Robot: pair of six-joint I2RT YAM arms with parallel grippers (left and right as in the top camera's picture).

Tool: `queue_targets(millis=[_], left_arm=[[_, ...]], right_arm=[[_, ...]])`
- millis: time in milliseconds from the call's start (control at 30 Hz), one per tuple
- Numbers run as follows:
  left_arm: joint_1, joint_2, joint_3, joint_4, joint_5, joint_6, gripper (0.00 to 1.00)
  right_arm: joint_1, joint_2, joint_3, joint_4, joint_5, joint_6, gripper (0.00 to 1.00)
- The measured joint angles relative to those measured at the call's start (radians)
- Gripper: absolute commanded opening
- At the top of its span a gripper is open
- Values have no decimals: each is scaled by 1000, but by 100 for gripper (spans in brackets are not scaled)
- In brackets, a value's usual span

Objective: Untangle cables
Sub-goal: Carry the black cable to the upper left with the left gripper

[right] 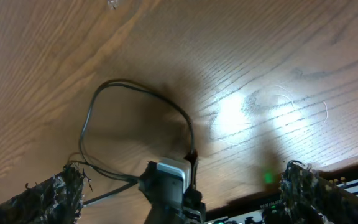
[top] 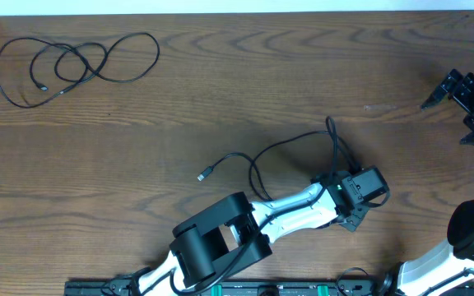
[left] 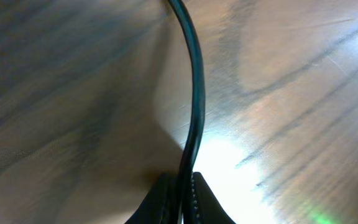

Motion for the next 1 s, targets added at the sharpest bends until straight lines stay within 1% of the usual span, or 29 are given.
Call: queue_targets(millis=[100,200,333,567,667,800,1000], left_arm=[[17,-5,8,-53,-35,0,8],[64,-19,7,-121,-71,0,7],[167,-84,-4,-200,-100,-13,8],[360,-343,-4,-314,-119,-51,8],[443,-424,-3,-370,-123,-57,7],[527,-464,-3,-436,-123,-73,7],[723,-483,-3,-566,-124,-136,7]], right_arm=[[0,0,0,0,0,0,99],[0,0,0,0,0,0,99],[0,0,0,0,0,0,99],[0,0,0,0,0,0,99],[0,0,0,0,0,0,99],[0,0,0,0,0,0,99],[0,0,0,0,0,0,99]])
